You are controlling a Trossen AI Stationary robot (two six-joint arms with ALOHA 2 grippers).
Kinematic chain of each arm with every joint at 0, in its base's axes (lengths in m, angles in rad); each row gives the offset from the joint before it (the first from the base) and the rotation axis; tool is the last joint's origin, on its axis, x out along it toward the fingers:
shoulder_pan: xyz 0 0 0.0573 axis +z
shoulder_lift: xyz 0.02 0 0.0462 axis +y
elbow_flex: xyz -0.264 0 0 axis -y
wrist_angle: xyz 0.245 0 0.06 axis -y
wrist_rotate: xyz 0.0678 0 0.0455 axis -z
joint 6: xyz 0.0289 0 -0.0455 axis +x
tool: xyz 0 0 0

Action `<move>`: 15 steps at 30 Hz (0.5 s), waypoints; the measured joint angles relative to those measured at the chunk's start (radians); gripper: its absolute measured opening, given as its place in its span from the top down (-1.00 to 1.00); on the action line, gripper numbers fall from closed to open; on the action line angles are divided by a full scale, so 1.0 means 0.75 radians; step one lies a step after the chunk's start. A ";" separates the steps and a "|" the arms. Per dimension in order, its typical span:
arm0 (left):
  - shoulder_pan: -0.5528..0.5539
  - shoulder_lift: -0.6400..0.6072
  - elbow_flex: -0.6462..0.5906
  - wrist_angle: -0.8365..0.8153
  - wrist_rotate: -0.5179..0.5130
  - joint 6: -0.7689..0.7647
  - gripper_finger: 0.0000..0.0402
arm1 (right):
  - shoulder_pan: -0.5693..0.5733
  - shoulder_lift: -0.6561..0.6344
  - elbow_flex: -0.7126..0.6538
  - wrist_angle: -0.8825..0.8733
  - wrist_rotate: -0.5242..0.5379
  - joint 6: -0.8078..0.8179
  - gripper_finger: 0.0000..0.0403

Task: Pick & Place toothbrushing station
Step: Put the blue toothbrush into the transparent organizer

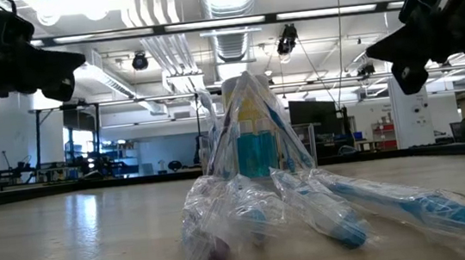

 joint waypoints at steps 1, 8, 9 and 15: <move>0.000 -0.001 -0.001 -0.002 0.000 -0.009 0.95 | 0.021 0.033 0.017 -0.018 0.026 0.034 0.96; 0.000 0.015 -0.001 -0.013 -0.001 -0.064 0.88 | 0.414 0.469 0.250 -0.092 0.426 0.134 0.96; 0.000 0.015 -0.001 -0.016 -0.001 -0.067 0.88 | 0.481 0.554 0.308 -0.106 0.475 0.154 0.96; 0.000 0.018 -0.002 -0.018 -0.001 -0.060 0.88 | 0.780 1.082 0.732 -0.479 0.789 0.418 0.96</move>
